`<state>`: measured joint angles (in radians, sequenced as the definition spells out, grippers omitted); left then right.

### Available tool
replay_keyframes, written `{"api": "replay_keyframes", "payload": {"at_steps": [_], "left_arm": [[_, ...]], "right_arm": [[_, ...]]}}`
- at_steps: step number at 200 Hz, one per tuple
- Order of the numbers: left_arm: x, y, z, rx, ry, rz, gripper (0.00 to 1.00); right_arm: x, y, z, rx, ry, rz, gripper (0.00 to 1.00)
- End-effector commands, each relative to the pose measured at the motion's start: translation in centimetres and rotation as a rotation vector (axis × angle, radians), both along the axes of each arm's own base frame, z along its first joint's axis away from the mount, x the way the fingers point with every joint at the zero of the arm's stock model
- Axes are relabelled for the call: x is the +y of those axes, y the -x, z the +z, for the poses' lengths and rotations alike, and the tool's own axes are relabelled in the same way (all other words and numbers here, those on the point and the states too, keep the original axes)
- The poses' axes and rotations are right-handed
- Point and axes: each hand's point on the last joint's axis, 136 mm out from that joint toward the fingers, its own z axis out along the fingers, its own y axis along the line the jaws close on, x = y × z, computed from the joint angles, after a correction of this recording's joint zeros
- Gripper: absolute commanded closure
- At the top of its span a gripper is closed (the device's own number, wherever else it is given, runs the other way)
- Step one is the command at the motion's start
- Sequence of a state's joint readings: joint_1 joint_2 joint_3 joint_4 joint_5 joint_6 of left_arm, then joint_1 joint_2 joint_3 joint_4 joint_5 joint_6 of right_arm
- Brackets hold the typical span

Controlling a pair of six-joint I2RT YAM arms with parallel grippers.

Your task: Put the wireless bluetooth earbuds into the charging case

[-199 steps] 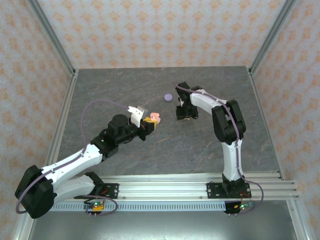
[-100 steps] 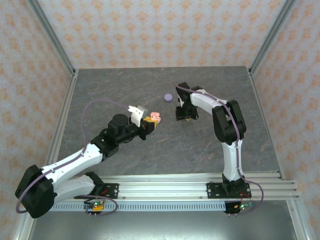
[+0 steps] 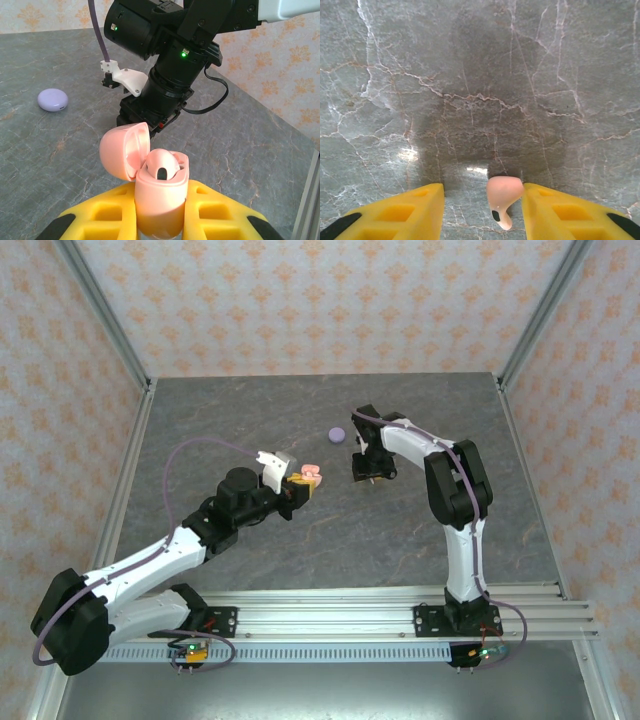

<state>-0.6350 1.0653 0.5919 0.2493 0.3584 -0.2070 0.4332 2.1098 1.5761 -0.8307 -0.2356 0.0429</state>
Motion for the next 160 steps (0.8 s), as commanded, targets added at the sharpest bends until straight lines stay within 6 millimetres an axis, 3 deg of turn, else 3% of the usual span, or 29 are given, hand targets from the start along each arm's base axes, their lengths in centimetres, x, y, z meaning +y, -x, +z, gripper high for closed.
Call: {"api": "replay_keyframes", "payload": {"at_steps": [1,48,160], "left_arm": [[-0.5,-0.2,1.8,-0.047,0.013,-0.014,0.85],[-0.5,-0.2,1.7,-0.045,0.012,-0.013,0.85],[-0.5,-0.2,1.6,-0.043,0.01,-0.013,0.85]], "right_arm": [[-1.0,0.4,1.0,-0.011,0.042,-0.028,0.54],[-1.7,-0.6,1.2,-0.057,0.083,-0.048,0.51],[-1.4,-1.5,0.2,-0.056,0.099,-0.017,0.59]]}}
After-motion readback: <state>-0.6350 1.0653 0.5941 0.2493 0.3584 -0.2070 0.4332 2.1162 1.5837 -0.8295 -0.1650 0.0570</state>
